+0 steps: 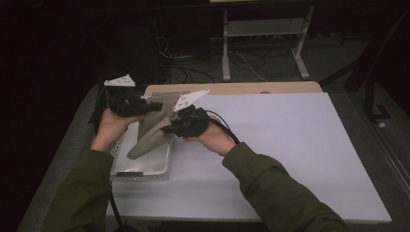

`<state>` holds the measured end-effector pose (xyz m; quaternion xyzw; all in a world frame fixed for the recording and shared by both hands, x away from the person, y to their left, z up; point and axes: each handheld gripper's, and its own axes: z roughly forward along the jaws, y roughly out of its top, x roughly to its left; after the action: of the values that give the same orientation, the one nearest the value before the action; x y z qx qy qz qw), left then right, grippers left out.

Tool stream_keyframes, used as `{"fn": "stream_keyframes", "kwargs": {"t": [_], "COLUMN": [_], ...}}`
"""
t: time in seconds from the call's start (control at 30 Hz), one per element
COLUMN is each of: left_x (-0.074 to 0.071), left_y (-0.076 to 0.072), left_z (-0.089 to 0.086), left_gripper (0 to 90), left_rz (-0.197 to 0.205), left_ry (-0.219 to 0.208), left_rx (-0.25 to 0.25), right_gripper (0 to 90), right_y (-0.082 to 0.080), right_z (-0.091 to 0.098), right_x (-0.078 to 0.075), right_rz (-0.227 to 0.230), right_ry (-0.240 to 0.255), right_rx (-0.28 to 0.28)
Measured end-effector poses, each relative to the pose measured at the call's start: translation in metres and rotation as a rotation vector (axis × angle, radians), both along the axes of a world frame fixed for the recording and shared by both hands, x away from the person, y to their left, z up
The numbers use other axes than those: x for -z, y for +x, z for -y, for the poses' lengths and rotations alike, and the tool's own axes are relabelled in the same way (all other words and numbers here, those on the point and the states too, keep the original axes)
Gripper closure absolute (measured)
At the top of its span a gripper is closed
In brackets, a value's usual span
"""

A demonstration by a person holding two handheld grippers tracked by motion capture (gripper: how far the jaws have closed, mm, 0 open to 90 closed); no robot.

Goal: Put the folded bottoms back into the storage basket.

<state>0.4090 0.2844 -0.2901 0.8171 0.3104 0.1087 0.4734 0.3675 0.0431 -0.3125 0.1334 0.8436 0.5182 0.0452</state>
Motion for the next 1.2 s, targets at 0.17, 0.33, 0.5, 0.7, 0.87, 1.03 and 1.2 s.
{"fn": "stream_keyframes", "kwargs": {"t": [0.17,0.33,0.5,0.7,0.87,1.03,1.2], "left_x": [0.007,0.016,0.028,0.045,0.056,0.066,0.076], "left_y": [0.0,0.002,0.002,0.004,0.006,0.008,0.009], "left_z": [-0.02,-0.037,-0.048,-0.062,-0.071,-0.07,-0.063], "left_gripper": [76.1,76.1,76.1,76.0,76.0,75.8,75.8], "left_rz": [0.008,0.006,-0.006,-0.026,-0.047,-0.057,-0.075], "left_ry": [-0.012,-0.013,0.018,0.033,0.043,0.083,0.114], "left_rx": [-0.032,-0.051,-0.065,-0.107,-0.132,-0.133,-0.114], "right_gripper": [80.2,80.3,80.2,80.1,79.9,78.0,65.2], "right_y": [0.0,0.001,-0.002,-0.004,-0.006,-0.01,-0.014], "right_z": [-0.019,-0.039,-0.059,-0.073,-0.08,-0.083,-0.072], "right_x": [0.007,0.013,0.025,0.041,0.053,0.06,0.062], "right_rz": [0.0,-0.007,-0.014,-0.04,-0.066,-0.079,-0.102], "right_ry": [-0.016,-0.031,-0.068,-0.109,-0.135,-0.177,-0.192], "right_rx": [-0.017,-0.03,-0.052,-0.07,-0.088,-0.124,-0.165]}}
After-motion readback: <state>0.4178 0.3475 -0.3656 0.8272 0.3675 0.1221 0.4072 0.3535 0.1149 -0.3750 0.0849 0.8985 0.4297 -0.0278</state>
